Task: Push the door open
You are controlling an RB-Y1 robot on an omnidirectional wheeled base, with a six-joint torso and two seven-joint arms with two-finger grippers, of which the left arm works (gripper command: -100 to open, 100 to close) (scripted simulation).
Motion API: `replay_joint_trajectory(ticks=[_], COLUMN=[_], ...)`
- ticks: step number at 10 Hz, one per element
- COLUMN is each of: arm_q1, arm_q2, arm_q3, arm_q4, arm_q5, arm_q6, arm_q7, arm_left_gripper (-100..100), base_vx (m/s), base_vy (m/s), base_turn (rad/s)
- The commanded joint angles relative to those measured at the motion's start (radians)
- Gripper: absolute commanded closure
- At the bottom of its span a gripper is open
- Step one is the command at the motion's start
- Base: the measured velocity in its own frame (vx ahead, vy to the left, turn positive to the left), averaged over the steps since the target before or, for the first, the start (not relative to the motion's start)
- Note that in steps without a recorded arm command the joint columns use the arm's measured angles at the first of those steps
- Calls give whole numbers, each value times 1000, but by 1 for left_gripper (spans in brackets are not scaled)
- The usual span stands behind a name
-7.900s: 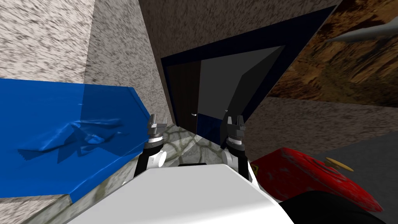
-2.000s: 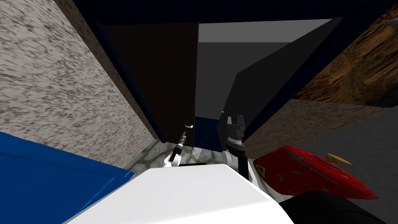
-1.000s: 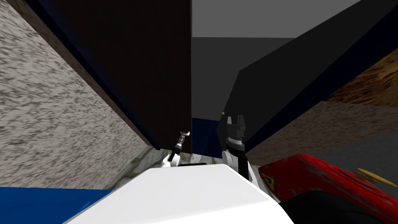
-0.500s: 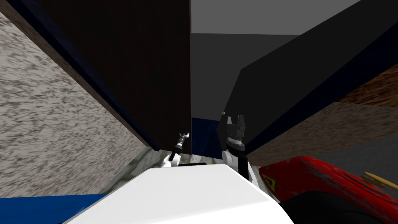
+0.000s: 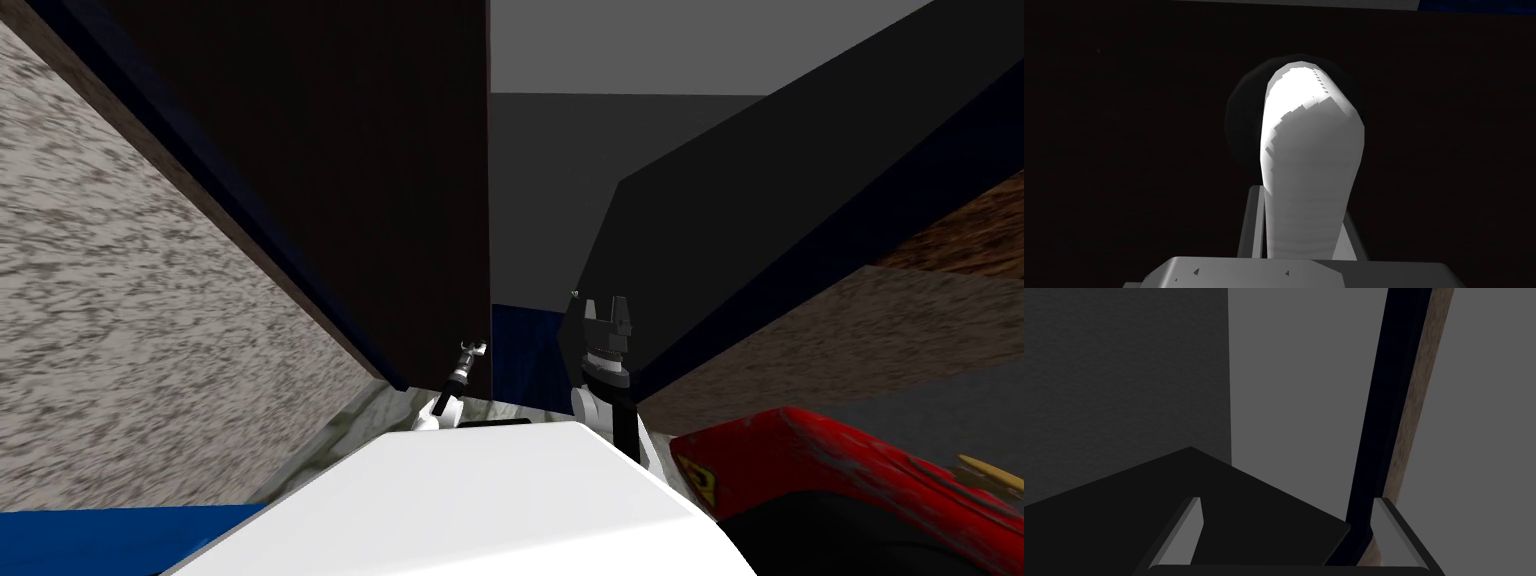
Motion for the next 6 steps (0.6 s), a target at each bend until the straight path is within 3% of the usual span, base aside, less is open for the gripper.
replay_joint_trajectory(ticks=[1,6], arm_q1=[-3,1], arm_q2=[17,41], arm_q3=[13,46], arm_q4=[-10,-13], arm_q5=[1,0], arm_q6=[-3,-2], arm_q7=[1,2], arm_left_gripper=[100,100], base_vx=[134,142], base_vy=[-72,-67], base_turn=[60,50])
